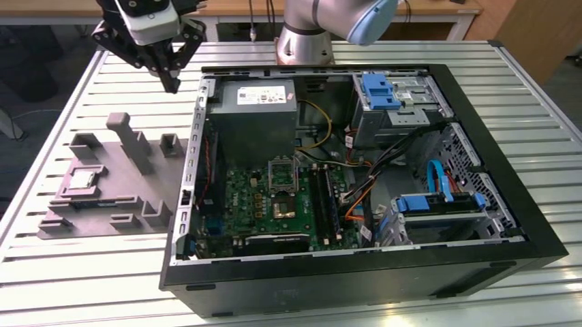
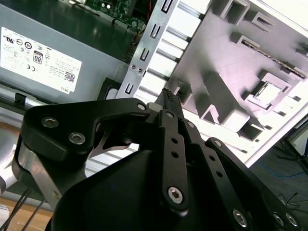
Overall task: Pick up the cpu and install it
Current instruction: 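Reach for the cpu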
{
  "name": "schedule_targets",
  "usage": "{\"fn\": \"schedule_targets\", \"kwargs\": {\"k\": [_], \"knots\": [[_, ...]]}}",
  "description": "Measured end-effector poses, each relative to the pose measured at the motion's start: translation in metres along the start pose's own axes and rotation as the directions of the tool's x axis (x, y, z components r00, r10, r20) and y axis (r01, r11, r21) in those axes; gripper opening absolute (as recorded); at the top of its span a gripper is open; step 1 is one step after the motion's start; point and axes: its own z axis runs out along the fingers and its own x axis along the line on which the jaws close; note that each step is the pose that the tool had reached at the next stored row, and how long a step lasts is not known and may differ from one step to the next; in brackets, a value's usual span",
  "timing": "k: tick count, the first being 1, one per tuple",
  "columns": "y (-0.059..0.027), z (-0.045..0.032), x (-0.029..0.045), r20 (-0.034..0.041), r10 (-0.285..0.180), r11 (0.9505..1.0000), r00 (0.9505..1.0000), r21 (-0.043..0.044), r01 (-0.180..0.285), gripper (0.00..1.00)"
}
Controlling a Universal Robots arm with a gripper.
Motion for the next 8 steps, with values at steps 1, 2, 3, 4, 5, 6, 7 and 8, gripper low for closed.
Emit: {"fn": "schedule_targets", "kwargs": {"k": [1,2,3,4,5,6,7,8], "knots": [[0.0000,0.0000,0.0002,0.0000,0.000,1.0000,1.0000,0.0000,0.000,0.11],[0.0000,0.0000,0.0004,0.0000,0.000,1.0000,1.0000,0.0000,0.000,0.11],[0.0000,-0.0001,0.0005,-0.0001,0.000,1.0000,1.0000,0.0001,0.000,0.11],[-0.0001,-0.0001,0.0008,-0.0001,0.000,1.0000,1.0000,0.0000,0.000,0.11],[-0.0001,0.0000,0.0009,0.0000,0.000,1.0000,1.0000,0.0000,0.000,0.11],[-0.0002,-0.0001,0.0025,0.0000,0.000,1.0000,1.0000,0.0000,0.000,0.11],[-0.0003,-0.0001,0.0042,0.0000,0.000,1.0000,1.0000,0.0000,0.000,0.11],[-0.0003,-0.0001,0.0042,0.0000,0.000,1.0000,1.0000,0.0000,0.000,0.11]]}}
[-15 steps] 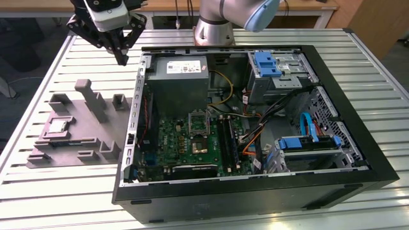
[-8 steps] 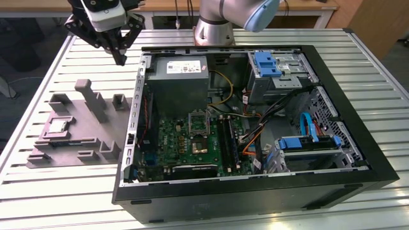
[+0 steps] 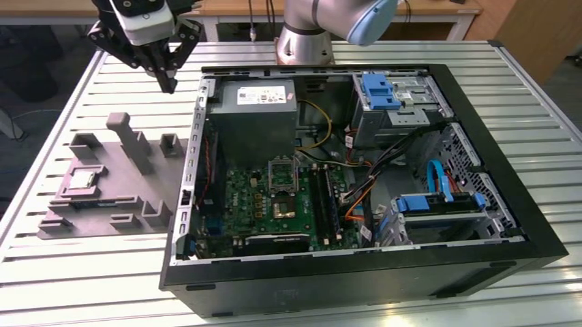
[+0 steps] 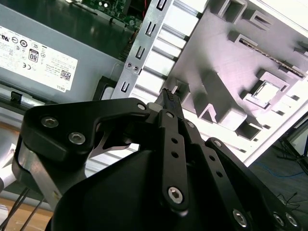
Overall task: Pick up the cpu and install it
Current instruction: 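Reach for the cpu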
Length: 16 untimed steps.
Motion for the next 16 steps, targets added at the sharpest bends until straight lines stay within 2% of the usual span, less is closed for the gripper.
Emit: {"fn": "schedule_targets", "kwargs": {"k": [16], "knots": [[-0.0003,-0.0001,0.0042,-0.0001,0.000,1.0000,1.0000,0.0001,0.000,0.11]]}}
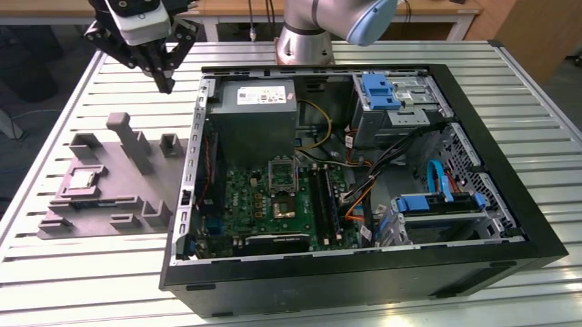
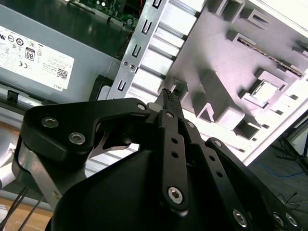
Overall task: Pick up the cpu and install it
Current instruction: 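Reach for the cpu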
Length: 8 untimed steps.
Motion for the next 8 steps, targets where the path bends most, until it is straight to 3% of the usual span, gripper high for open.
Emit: {"fn": "schedule_targets", "kwargs": {"k": [8], "knots": [[-0.0003,0.0002,0.0041,0.0000,0.000,1.0000,1.0000,0.0000,0.000,0.11]]}}
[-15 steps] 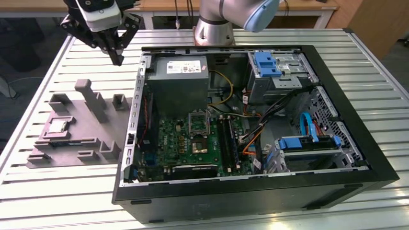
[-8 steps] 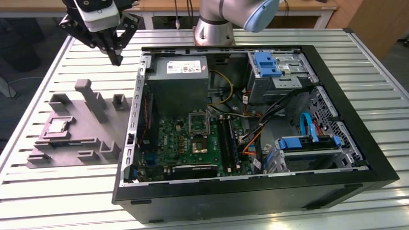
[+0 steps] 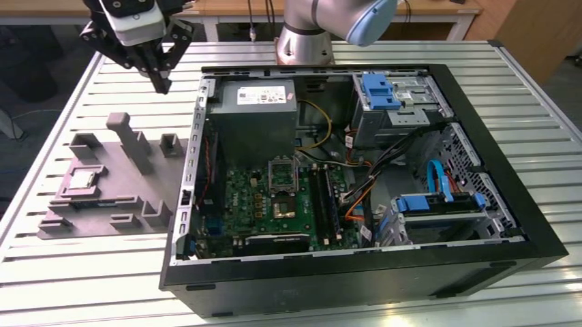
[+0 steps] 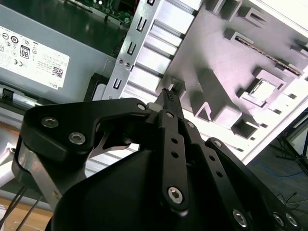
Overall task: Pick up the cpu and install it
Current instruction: 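Reach for the cpu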
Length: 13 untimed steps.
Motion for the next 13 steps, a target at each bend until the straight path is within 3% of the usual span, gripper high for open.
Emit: {"fn": "schedule_targets", "kwargs": {"k": [13], "knots": [[-0.0001,0.0002,0.0011,0.0000,0.000,1.0000,1.0000,0.0000,0.000,0.11]]}}
